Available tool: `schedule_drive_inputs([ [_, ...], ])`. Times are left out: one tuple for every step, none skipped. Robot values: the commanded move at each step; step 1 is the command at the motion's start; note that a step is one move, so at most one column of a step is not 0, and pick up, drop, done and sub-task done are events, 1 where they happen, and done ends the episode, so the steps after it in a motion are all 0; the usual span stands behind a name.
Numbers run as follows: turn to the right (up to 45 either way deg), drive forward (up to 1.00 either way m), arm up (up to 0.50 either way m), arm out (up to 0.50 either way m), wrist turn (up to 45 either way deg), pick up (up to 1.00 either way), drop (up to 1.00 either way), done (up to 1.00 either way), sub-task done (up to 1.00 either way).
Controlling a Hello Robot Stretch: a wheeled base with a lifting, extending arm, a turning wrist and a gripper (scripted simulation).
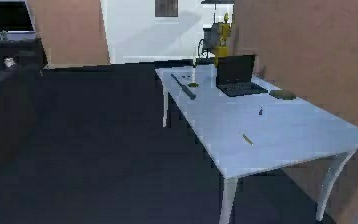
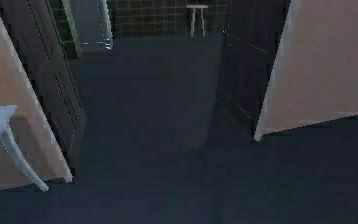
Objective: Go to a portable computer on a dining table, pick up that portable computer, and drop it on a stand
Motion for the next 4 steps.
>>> schedule_drive_inputs([
  [-45.0, 0.0, 0.0, 0.0, 0.0, 0.0, 0.0, 0.0, 0.0],
  [0.0, 0.5, 0.0, 0.0, 0.0, 0.0, 0.0, 0.0, 0.0],
  [24.0, 0.0, 0.0, 0.0, 0.0, 0.0, 0.0, 0.0, 0.0],
  [0.0, 0.6, 0.0, 0.0, 0.0, 0.0, 0.0, 0.0, 0.0],
])
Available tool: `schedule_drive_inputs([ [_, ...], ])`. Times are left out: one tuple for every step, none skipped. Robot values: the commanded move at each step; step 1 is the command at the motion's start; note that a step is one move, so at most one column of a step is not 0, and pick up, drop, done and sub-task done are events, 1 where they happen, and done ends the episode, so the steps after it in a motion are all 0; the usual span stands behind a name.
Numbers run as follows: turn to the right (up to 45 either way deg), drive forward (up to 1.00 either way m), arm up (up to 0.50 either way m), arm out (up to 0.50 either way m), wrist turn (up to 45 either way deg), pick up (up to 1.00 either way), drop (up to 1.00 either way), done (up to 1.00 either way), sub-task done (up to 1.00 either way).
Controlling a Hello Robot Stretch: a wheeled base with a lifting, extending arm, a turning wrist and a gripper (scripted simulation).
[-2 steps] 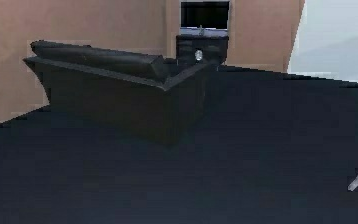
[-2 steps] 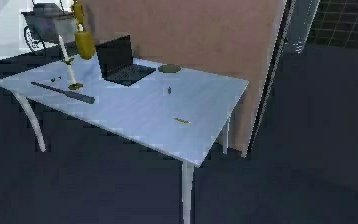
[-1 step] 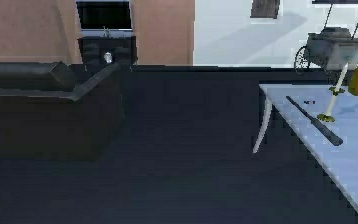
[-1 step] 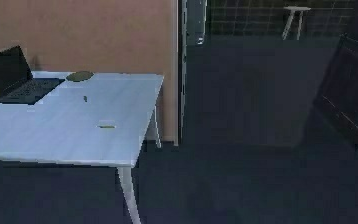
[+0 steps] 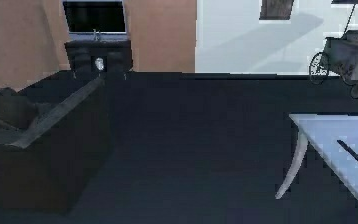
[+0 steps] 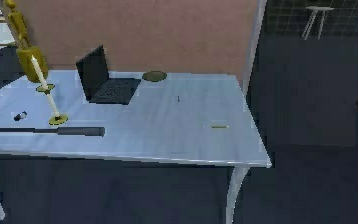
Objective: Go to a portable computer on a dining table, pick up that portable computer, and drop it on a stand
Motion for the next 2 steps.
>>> schedule_drive_inputs([
  [-15.0, 0.0, 0.0, 0.0, 0.0, 0.0, 0.0, 0.0, 0.0],
  [45.0, 0.0, 0.0, 0.0, 0.0, 0.0, 0.0, 0.0, 0.0],
])
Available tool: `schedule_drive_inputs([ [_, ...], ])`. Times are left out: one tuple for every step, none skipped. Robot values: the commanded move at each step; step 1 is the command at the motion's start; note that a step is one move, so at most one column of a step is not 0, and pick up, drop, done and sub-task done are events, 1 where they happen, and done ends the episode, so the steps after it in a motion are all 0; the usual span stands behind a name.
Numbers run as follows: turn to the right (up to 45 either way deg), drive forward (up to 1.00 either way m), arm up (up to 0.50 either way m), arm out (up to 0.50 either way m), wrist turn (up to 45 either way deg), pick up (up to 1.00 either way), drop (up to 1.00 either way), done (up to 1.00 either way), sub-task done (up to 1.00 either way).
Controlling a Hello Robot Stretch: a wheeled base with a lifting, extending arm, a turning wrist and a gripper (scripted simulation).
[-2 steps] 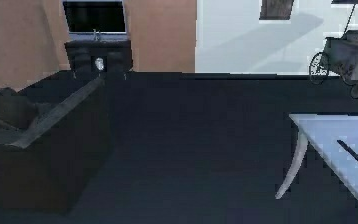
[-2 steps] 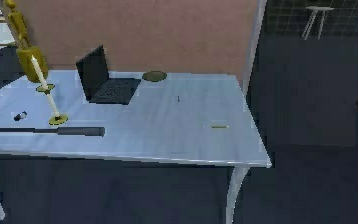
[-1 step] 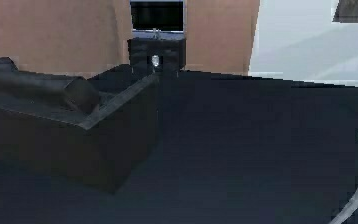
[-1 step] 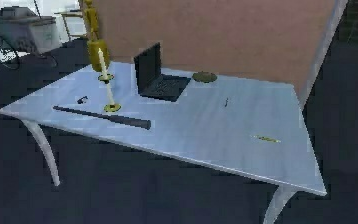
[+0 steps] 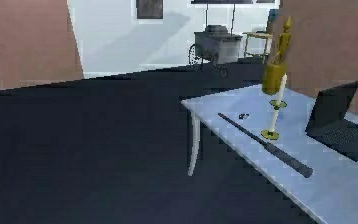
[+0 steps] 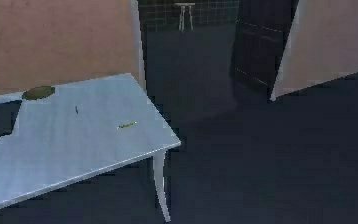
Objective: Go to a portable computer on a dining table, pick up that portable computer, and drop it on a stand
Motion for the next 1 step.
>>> schedule_drive_inputs([
  [45.0, 0.0, 0.0, 0.0, 0.0, 0.0, 0.0, 0.0, 0.0],
])
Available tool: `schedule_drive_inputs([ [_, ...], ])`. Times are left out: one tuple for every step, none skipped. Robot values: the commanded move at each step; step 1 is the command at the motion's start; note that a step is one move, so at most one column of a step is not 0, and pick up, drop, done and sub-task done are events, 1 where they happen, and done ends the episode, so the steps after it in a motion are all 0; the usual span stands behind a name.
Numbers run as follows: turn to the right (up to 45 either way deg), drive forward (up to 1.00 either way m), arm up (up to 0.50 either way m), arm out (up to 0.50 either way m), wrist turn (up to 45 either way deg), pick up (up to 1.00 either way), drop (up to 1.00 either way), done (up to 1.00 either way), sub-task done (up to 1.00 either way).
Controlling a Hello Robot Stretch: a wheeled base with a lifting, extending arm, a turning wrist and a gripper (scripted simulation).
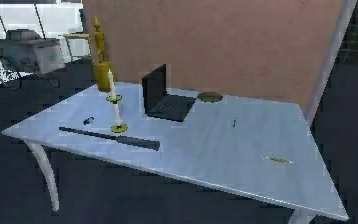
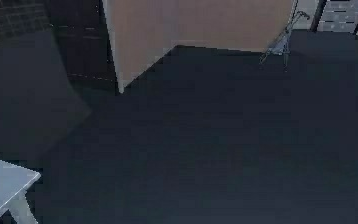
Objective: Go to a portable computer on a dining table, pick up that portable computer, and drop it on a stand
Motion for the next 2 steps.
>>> schedule_drive_inputs([
  [45.0, 0.0, 0.0, 0.0, 0.0, 0.0, 0.0, 0.0, 0.0],
  [24.0, 0.0, 0.0, 0.0, 0.0, 0.0, 0.0, 0.0, 0.0],
])
